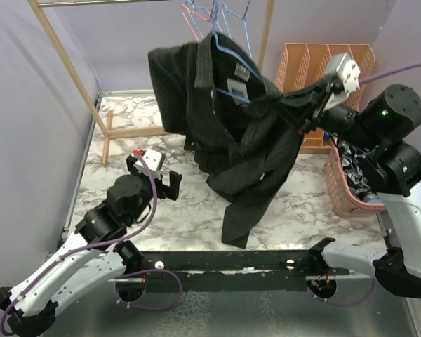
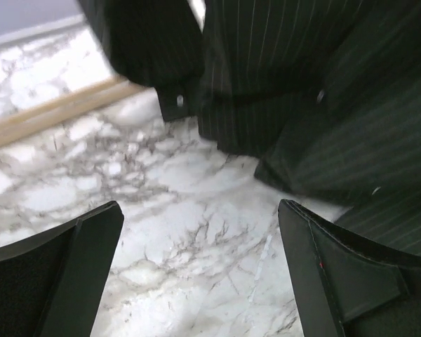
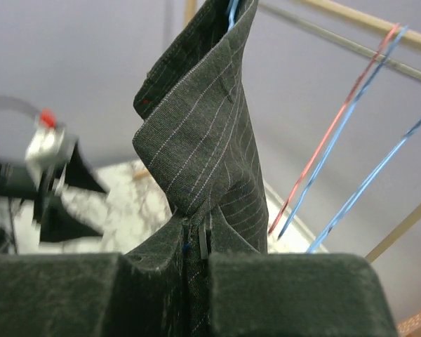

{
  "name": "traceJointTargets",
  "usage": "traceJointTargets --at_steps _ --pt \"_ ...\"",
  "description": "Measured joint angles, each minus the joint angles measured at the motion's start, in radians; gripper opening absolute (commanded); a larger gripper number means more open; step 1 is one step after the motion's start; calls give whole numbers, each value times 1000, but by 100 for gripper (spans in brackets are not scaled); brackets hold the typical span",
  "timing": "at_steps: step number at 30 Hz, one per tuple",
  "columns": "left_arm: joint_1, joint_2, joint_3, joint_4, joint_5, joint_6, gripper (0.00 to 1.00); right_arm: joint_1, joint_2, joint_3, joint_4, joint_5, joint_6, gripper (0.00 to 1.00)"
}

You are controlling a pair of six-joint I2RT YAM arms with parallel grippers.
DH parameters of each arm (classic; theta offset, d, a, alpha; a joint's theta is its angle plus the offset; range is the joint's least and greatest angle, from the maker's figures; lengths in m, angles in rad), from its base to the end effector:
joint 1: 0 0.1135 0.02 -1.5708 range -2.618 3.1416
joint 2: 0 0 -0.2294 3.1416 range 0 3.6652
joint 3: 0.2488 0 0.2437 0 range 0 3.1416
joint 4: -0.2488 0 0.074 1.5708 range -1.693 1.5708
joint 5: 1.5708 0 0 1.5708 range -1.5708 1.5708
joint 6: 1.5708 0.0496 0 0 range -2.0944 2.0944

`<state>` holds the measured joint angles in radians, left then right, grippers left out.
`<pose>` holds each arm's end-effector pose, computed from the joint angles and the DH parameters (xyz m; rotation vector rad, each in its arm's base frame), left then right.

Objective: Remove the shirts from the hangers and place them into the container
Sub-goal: Pick up the hanger from the clothesline.

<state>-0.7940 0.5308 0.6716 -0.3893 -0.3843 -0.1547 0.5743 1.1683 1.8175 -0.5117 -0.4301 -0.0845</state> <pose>0.1282 -0.1039 0.2927 0.3057 1.7868 -0.3267 0.1567 0.1260 0.5315 -0.8076 1.2461 0.7061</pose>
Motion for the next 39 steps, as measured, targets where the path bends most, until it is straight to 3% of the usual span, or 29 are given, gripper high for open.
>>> traceJointTargets --at_steps 7,12,22,34,36,39 --pt "0 144 426 -32 98 79 79 -1 -229 -330 -76 -112 -64 1" --pt "0 230 630 -53 192 134 80 -28 -348 -492 -147 -183 -79 1" --pt "0 313 560 -151 344 210 83 -106 -440 -540 -199 -309 -83 1" --pt "0 305 495 -142 374 244 82 -159 -458 -546 -208 -417 -77 1" --pt "0 307 465 -116 378 244 76 -171 -467 -548 -211 -434 -77 1" --pt "0 317 423 -90 381 245 48 -194 -479 -548 -220 -458 -77 1"
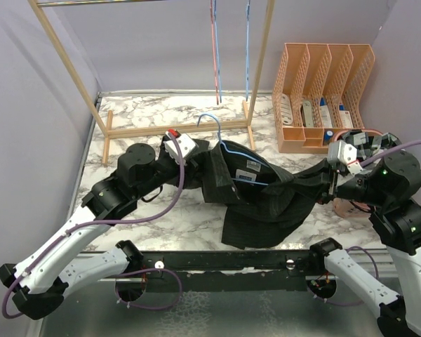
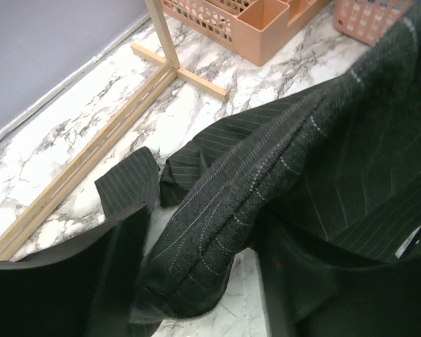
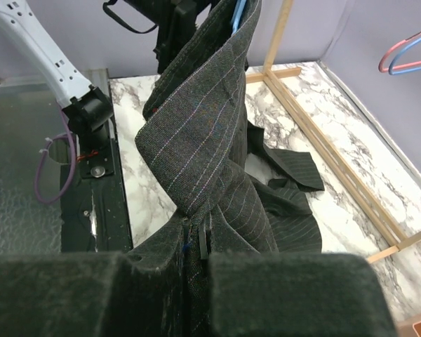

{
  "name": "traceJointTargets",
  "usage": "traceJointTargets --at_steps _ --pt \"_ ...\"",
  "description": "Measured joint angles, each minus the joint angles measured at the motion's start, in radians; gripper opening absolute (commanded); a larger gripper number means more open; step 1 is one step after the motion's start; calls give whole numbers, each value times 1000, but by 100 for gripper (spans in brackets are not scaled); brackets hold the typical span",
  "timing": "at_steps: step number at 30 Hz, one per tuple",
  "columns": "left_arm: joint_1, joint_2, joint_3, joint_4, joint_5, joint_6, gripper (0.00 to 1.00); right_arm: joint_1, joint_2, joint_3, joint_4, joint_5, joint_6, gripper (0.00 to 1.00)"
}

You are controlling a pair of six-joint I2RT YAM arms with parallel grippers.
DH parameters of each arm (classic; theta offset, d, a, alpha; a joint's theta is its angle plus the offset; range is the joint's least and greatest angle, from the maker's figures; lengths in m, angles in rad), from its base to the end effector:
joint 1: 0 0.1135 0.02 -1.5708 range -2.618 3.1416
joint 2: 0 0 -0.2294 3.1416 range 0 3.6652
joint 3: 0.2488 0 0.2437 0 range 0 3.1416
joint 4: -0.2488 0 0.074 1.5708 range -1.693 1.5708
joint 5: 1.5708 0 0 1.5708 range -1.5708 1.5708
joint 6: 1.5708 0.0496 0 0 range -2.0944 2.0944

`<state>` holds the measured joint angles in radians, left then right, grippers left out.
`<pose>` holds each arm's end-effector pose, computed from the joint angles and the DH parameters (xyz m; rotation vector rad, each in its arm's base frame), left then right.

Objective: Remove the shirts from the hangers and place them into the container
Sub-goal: Pick up the hanger from the clothesline, then remove the shirt from the hanger.

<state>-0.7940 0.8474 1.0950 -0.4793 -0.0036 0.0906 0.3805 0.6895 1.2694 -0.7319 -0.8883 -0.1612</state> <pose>0.1422 -0.1445 0.3731 0.7811 1.6554 -0.4960 0.0895 0.0772 0.4231 -1.0727 1.3860 0.9198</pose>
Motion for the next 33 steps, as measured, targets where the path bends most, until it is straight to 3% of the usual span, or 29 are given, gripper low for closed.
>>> traceJointTargets --at_steps 4,11,12,15,18,25,33 --pt "0 21 -19 23 0 11 1 -24 -4 -3 -13 -16 1 1" --pt "-7 11 5 5 -14 75 0 -55 -6 -26 -3 3 15 4" --pt "-7 6 13 -3 -17 77 0 -57 -8 -29 1 5 18 13" --pt "-13 -8 53 -42 -38 77 0 -67 -8 -33 19 27 36 59" --pt "-6 -14 104 -97 -93 50 0 -75 -16 -32 41 95 35 82" --pt "-4 -6 234 -190 -174 -50 0 -77 15 104 48 278 44 85" --pt "-4 31 333 -267 -211 -150 0 -77 106 180 108 291 73 84"
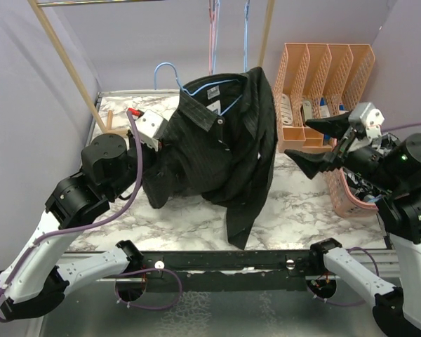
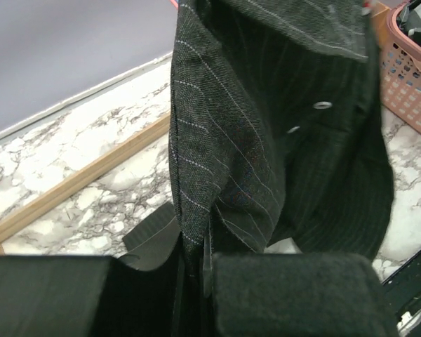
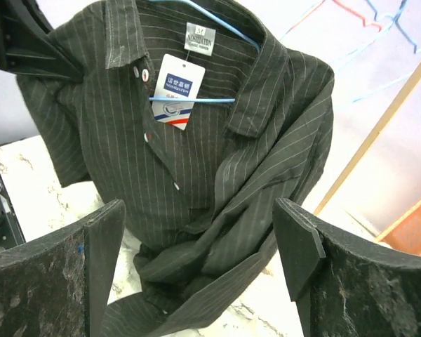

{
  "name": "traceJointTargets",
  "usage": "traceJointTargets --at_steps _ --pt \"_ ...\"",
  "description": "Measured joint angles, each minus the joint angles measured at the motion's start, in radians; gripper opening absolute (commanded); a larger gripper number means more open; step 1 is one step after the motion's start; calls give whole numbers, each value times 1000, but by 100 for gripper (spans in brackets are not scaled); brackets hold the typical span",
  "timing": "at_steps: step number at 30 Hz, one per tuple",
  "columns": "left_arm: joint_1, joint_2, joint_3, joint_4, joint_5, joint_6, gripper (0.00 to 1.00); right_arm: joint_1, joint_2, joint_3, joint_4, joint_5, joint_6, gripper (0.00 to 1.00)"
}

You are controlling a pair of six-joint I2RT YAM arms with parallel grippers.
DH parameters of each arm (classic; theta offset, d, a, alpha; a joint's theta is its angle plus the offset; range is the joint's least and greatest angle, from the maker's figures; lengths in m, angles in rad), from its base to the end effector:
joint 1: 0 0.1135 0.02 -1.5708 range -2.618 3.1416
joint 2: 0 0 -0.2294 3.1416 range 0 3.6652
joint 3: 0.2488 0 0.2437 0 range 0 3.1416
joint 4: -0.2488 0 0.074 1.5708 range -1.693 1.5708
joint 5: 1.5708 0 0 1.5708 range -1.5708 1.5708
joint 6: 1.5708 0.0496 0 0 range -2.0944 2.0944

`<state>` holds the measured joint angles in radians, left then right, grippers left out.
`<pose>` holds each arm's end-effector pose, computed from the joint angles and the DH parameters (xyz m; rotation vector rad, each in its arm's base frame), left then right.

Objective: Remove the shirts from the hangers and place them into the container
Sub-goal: Remove the shirt from the hanger.

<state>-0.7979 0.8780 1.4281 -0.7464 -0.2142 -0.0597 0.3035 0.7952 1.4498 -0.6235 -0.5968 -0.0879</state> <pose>0.1218 -0.1097 0.4408 0.4946 1.7128 -0.4324 0.1111 0.0640 0.4723 -0.7612 1.3836 0.6273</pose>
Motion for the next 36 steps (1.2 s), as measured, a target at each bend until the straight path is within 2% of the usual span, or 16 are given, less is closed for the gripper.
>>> traceJointTargets --at_steps 6,17,19,20,23,24,25,28,31,36 --pt "3 11 39 -35 27 -49 0 0 80 -73 65 -25 38 82" --pt "5 7 92 -56 255 -159 0 0 247 -166 177 -56 57 82" --pt "5 3 95 -65 278 -174 0 0 257 -168 206 -56 57 79" --pt "5 0 95 -71 283 -178 0 0 261 -168 217 -55 57 74" --pt "5 -15 96 -88 300 -195 0 0 283 -168 257 -45 55 38" --pt "5 -22 96 -94 302 -199 0 0 290 -168 261 -42 55 30" --pt "5 -29 96 -100 304 -203 0 0 295 -168 264 -37 56 27" --pt "5 -49 96 -105 304 -213 0 0 301 -174 270 -18 55 30" --pt "5 -64 96 -112 304 -220 0 0 272 -208 290 -2 55 2" --pt "5 -89 88 -124 308 -223 0 0 234 -232 294 19 54 1"
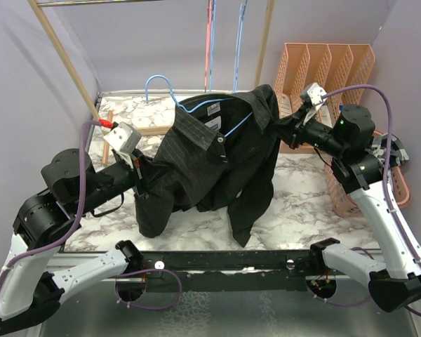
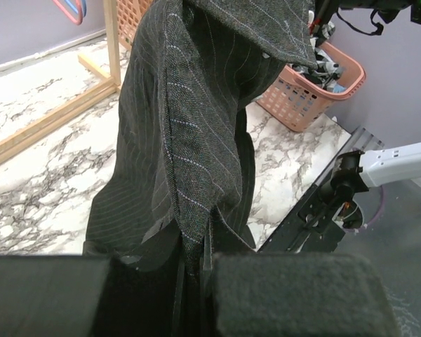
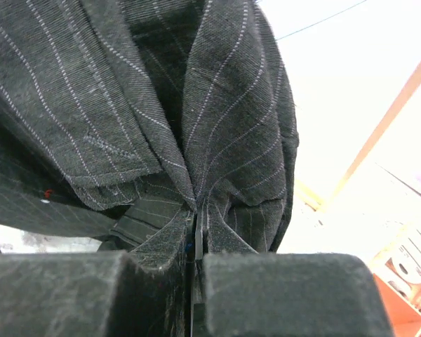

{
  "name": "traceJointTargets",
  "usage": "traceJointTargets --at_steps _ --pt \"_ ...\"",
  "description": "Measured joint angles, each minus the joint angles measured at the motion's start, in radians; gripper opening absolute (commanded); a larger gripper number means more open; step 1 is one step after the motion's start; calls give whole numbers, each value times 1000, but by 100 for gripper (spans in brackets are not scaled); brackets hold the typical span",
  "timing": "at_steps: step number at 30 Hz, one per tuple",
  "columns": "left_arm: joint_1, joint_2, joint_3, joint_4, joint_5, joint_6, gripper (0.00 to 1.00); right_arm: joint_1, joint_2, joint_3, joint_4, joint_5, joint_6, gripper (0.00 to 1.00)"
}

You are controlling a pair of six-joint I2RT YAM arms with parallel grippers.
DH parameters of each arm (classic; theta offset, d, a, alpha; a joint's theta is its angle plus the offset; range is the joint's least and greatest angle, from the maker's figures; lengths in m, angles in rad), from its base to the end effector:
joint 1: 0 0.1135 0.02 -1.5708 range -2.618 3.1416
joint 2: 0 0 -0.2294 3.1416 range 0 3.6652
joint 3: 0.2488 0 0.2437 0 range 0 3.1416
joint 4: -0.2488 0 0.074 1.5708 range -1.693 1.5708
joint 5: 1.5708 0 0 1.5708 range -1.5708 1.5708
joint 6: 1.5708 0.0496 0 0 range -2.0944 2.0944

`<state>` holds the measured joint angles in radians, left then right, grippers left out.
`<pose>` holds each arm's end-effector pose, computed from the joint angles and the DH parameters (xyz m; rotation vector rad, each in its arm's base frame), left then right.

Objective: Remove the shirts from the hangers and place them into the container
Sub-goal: Remove the shirt from the hanger.

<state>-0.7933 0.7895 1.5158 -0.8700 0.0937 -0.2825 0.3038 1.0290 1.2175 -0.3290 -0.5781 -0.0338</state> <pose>0.0790 -0.0869 0.4604 0.5233 1.7161 -0.8673 0.2179 0.0967 0.3971 -0.7108 1.5850 0.6922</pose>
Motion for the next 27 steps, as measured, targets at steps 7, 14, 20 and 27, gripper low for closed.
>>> traceJointTargets --at_steps 7,14,20,27 --pt "0 -42 -55 -37 -21 26 0 0 -20 83 -70 157 -18 1" --pt "-1 -156 -169 -87 -44 74 0 0 -40 303 -117 298 -23 1" --pt "-1 -218 -229 -90 -27 126 0 2 -3 406 -175 232 -6 3" --pt "-1 -231 -280 -77 -34 166 0 2 160 451 -397 45 -82 55"
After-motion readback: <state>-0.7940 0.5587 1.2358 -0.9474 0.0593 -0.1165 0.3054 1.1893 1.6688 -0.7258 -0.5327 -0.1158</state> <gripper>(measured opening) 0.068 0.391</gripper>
